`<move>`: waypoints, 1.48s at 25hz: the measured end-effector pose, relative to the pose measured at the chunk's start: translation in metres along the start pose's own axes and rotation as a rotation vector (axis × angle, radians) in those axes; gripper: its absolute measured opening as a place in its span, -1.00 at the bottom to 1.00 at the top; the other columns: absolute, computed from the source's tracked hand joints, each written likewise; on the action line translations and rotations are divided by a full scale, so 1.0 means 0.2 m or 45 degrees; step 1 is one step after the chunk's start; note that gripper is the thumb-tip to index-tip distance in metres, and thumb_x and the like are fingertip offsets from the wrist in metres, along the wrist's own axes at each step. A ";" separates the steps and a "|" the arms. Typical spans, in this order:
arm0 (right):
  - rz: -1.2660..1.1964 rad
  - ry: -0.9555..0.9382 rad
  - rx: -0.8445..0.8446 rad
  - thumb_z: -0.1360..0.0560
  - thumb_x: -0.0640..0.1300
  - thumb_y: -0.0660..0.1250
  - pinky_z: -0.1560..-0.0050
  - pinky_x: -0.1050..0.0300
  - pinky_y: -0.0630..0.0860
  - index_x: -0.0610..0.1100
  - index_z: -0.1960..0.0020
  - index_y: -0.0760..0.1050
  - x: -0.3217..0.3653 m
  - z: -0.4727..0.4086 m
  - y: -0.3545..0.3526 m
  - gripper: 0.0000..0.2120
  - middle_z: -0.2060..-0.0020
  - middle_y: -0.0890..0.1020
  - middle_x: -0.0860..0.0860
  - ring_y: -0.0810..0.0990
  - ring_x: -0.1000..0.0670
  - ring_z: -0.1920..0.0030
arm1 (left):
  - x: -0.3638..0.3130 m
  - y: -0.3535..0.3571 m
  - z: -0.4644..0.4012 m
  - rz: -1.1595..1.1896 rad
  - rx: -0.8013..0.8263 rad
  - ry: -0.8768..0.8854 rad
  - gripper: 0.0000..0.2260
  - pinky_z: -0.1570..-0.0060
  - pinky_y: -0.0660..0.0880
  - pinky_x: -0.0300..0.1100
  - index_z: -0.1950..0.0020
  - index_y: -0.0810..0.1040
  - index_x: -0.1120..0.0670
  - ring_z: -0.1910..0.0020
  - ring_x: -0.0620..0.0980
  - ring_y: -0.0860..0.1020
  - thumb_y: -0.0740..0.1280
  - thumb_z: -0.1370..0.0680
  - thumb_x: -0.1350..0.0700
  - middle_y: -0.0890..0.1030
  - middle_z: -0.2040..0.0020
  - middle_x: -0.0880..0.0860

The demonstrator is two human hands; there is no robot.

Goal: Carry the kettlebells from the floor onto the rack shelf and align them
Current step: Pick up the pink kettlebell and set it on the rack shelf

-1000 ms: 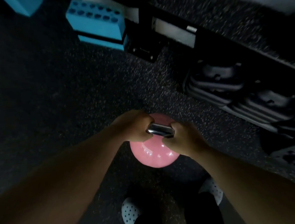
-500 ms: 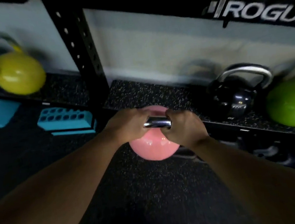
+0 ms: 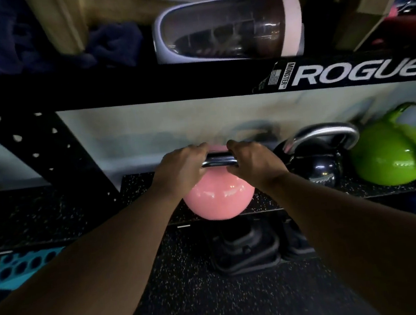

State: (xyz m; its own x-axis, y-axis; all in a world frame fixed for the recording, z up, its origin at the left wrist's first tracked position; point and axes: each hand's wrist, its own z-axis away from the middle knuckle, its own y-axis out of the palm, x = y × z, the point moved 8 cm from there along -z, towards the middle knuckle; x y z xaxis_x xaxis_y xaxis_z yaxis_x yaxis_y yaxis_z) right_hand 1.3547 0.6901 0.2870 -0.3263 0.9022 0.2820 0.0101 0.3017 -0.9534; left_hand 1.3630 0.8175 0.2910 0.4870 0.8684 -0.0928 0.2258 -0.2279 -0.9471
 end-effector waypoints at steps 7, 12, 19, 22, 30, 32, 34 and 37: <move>-0.016 0.002 -0.023 -0.45 -0.19 0.42 0.03 -0.16 0.54 -0.20 -0.04 0.43 -0.01 -0.19 0.04 -0.76 0.10 0.63 -0.20 0.59 -0.24 0.07 | 0.13 0.06 -0.06 0.092 -0.018 -0.093 -0.73 0.38 0.29 -0.16 0.01 0.49 0.09 0.33 0.04 0.48 0.50 -0.37 0.16 0.58 0.25 0.06; -0.034 0.081 -0.053 -0.43 -0.22 0.39 0.14 -0.08 0.51 -0.22 0.02 0.41 -0.09 -0.29 0.03 -0.79 0.15 0.61 -0.23 0.59 -0.25 0.12 | 0.16 0.11 -0.19 0.242 0.103 -0.151 -0.80 0.34 0.36 -0.11 -0.03 0.49 0.15 0.24 0.12 0.54 0.41 -0.45 0.19 0.53 0.22 0.08; -0.122 0.182 0.071 -0.43 -0.16 0.36 0.33 0.12 0.33 -0.10 0.09 0.31 -0.22 -0.35 0.06 -0.79 0.24 0.50 -0.10 0.51 -0.16 0.21 | 0.16 0.17 -0.27 0.251 0.119 -0.334 -0.82 0.24 0.46 -0.07 -0.05 0.43 0.17 0.14 0.16 0.56 0.37 -0.51 0.17 0.56 0.14 0.15; -0.135 0.177 0.149 -0.44 -0.13 0.36 0.23 0.05 0.43 -0.14 -0.04 0.39 -0.23 -0.35 0.08 -0.77 0.10 0.54 -0.14 0.53 -0.17 0.07 | 0.16 0.20 -0.27 0.309 0.187 -0.407 -0.80 0.23 0.48 -0.06 -0.04 0.39 0.13 0.14 0.14 0.56 0.36 -0.50 0.15 0.53 0.14 0.11; 0.010 -0.462 -0.117 -0.46 -0.03 0.31 -0.08 -0.05 0.41 -0.06 -0.15 0.50 0.29 -0.13 -0.04 -0.71 -0.07 0.53 -0.08 0.44 -0.16 -0.13 | 0.24 -0.01 0.17 0.327 0.031 -0.575 -0.48 -0.14 0.48 0.11 -0.36 0.31 0.05 -0.21 0.12 0.45 0.39 -0.45 0.15 0.44 -0.26 0.12; -0.013 -0.557 -0.024 -0.45 -0.06 0.30 -0.05 -0.04 0.39 -0.08 -0.08 0.53 0.49 -0.07 0.04 -0.77 0.01 0.56 -0.08 0.46 -0.18 -0.07 | 0.31 -0.11 0.42 0.210 0.051 -0.650 -0.56 -0.14 0.45 0.10 -0.32 0.35 0.03 -0.20 0.12 0.44 0.35 -0.46 0.12 0.46 -0.24 0.09; -0.029 -0.656 0.058 -0.44 -0.08 0.30 -0.05 -0.05 0.40 -0.09 -0.04 0.54 0.72 0.01 0.15 -0.80 0.04 0.57 -0.08 0.47 -0.19 -0.06 | 0.38 -0.18 0.73 0.141 0.079 -0.747 -0.61 -0.13 0.42 0.05 -0.28 0.39 0.02 -0.20 0.11 0.44 0.33 -0.46 0.10 0.47 -0.22 0.07; -0.065 -0.865 0.252 -0.45 -0.09 0.30 -0.04 -0.07 0.43 -0.08 0.00 0.54 1.19 0.21 0.41 -0.84 0.07 0.59 -0.06 0.49 -0.17 -0.04 | 0.48 -0.30 1.34 0.128 0.145 -0.971 -0.67 -0.07 0.39 -0.02 -0.21 0.47 0.00 -0.17 0.10 0.46 0.34 -0.45 0.13 0.50 -0.19 0.05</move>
State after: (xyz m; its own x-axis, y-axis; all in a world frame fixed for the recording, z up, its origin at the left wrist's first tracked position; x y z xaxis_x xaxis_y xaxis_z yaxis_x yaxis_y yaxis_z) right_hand 1.2378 0.9158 0.2709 -0.8397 0.4775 0.2586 -0.1716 0.2185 -0.9606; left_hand 1.1702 1.0328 0.2569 -0.2239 0.9183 -0.3265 0.1030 -0.3109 -0.9449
